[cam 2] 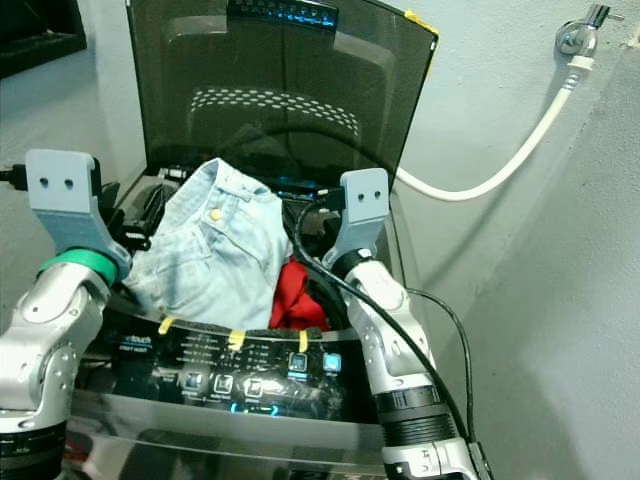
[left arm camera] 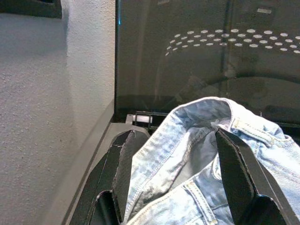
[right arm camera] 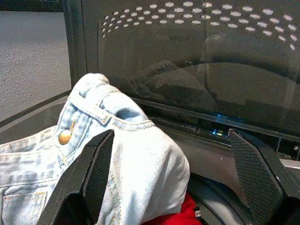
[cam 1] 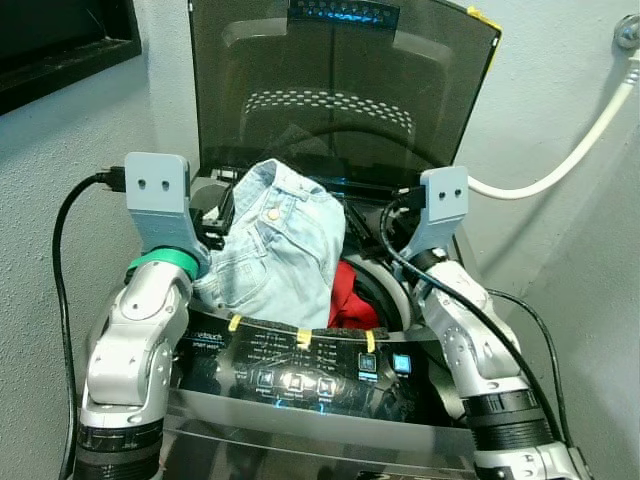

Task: Clothes washing

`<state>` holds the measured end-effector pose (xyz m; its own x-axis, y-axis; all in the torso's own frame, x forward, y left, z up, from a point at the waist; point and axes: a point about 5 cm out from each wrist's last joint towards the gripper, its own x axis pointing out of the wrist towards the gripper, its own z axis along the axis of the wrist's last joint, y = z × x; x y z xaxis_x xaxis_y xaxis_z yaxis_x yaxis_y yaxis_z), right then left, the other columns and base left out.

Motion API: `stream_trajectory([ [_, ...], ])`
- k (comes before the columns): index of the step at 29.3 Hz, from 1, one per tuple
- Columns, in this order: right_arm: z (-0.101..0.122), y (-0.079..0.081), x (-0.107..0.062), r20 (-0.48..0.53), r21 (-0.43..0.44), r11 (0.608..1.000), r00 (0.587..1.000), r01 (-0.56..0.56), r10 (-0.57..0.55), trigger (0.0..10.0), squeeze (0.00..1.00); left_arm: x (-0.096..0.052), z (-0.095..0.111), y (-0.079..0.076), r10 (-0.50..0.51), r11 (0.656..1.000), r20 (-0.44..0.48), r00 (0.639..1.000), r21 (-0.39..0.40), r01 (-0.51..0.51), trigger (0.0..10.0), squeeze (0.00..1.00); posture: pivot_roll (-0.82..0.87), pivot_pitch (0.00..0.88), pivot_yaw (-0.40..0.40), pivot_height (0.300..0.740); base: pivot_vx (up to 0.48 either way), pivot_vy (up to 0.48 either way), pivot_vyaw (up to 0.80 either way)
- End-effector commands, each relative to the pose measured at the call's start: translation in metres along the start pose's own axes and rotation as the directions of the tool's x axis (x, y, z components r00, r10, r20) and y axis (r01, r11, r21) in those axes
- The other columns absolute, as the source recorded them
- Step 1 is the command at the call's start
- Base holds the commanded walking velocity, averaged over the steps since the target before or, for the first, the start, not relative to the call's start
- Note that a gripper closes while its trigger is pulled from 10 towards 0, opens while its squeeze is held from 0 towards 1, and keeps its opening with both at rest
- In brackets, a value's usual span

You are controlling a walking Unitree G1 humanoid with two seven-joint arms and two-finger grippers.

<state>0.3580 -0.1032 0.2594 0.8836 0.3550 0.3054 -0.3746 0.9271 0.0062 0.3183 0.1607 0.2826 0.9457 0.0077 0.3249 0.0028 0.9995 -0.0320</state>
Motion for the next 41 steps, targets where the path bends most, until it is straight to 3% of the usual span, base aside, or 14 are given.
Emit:
stream_trajectory([
  [1,-0.0002,0.0018,-0.002,0.009,-0.003,1.0,1.0,-0.004,0.004,10.0,0.0,-0.0035,0.0011,-0.0031,-0.012,1.0,0.013,1.0,-0.015,0.012,10.0,0.0,0.07,0.024,-0.052,0.74,0.0,0.0,0.0],
  [14,0.0023,0.0,-0.0017,0.021,0.012,1.0,1.0,0.004,-0.004,10.0,0.0,-0.0042,0.0017,-0.007,-0.027,0.999,0.022,0.999,-0.027,0.028,10.0,0.0,0.07,0.024,-0.053,0.74,0.0,0.0,-0.62],
  [32,0.0053,0.0085,0.0001,0.018,-0.029,0.997,0.998,-0.067,0.067,10.0,0.0,-0.0096,0.0051,-0.0087,-0.03,0.999,0.059,0.998,-0.027,0.032,10.0,0.0,0.07,0.028,-0.065,0.74,0.0,0.0,-0.8],
  [41,0.0048,0.0083,-0.0007,0.018,-0.041,0.997,0.997,-0.068,0.069,10.0,0.0,-0.0103,0.0044,-0.0101,-0.039,0.999,0.062,0.997,-0.028,0.041,10.0,0.0,0.07,0.023,-0.06,0.74,0.0,0.0,-0.11],
])
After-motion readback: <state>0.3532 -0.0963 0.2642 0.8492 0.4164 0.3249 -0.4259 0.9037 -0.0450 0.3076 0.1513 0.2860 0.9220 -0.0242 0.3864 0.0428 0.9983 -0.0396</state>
